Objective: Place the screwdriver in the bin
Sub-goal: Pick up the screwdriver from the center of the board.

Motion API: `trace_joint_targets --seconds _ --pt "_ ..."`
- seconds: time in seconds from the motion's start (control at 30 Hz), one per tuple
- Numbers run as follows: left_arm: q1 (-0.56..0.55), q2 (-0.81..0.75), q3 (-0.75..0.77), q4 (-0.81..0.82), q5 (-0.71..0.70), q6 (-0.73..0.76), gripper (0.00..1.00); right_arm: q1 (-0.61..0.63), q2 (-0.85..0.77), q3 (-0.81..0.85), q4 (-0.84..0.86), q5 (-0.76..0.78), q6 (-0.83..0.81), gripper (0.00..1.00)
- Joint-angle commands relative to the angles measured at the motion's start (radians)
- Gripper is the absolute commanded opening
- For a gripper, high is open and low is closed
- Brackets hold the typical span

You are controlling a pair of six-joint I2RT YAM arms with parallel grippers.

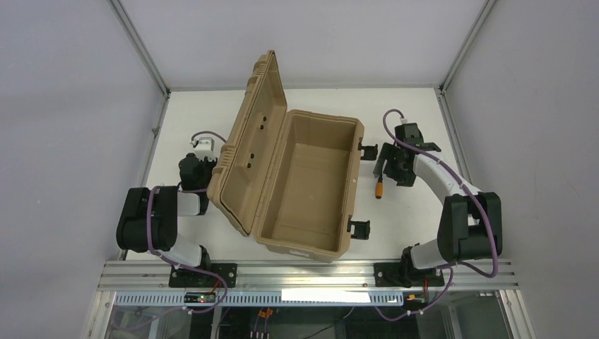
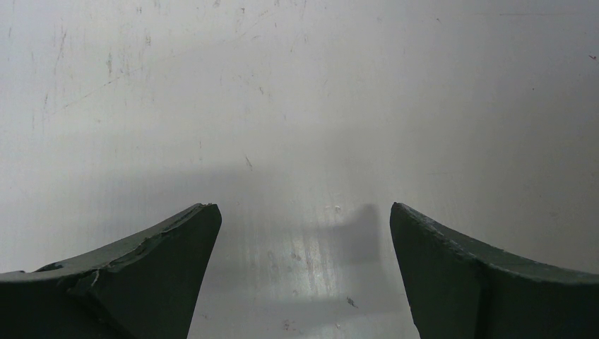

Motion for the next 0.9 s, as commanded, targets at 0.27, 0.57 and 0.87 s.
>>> trace_joint_targets --seconds 0.27,0.57,0.87 --pt "-0.005 -0.020 0.010 0.028 -0.008 0.010 0.99 0.050 0.121 -0.044 0.111 0.013 0.044 0.60" --pt "-0.005 -0.020 0.011 0.028 -0.008 0.010 0.99 0.058 0.145 -0.025 0.092 0.034 0.046 0.15" --pt "-0.005 -0.020 0.010 0.028 -0.008 0.009 0.99 0.057 -0.041 0.063 -0.054 0.120 0.033 0.04"
